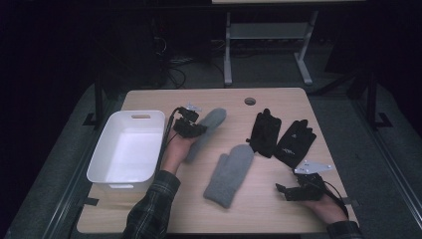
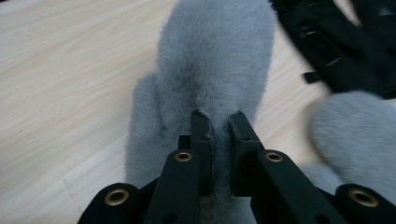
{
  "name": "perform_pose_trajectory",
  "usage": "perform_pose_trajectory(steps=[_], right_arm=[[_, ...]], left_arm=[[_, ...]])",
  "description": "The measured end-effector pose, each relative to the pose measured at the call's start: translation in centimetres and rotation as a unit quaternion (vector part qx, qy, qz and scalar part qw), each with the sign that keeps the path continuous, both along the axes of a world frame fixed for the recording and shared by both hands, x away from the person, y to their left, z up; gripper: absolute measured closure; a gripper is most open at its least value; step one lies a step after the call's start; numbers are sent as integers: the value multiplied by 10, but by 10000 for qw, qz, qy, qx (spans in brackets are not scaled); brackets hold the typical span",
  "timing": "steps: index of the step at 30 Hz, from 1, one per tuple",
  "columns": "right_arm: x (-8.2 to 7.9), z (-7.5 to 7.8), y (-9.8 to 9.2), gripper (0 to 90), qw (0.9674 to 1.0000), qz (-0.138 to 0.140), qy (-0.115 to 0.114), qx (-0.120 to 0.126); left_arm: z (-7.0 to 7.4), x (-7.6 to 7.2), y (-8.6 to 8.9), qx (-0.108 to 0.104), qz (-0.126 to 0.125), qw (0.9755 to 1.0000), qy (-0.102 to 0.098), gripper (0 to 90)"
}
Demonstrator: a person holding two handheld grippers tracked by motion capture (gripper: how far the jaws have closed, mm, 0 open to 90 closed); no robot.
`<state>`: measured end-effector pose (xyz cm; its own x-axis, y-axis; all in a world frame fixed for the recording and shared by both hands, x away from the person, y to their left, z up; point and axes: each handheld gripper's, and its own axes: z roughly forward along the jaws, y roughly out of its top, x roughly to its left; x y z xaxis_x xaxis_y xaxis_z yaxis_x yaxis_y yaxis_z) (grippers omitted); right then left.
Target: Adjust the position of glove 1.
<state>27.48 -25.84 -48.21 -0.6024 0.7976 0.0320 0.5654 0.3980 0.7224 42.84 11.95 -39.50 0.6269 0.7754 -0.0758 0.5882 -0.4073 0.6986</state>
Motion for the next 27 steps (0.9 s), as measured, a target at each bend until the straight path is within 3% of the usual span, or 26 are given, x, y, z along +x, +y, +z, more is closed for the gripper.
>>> perform_pose_trajectory(steps=[14, 27], right_arm=[[0, 0, 0, 138, 10000, 0, 1, 0], [0, 0, 0, 138, 10000, -1, 0, -1]], left_arm=[[24, -37, -12, -262, -470, 9985, 33, 828], [24, -70, -20, -546, -871, 9944, 248, 828]])
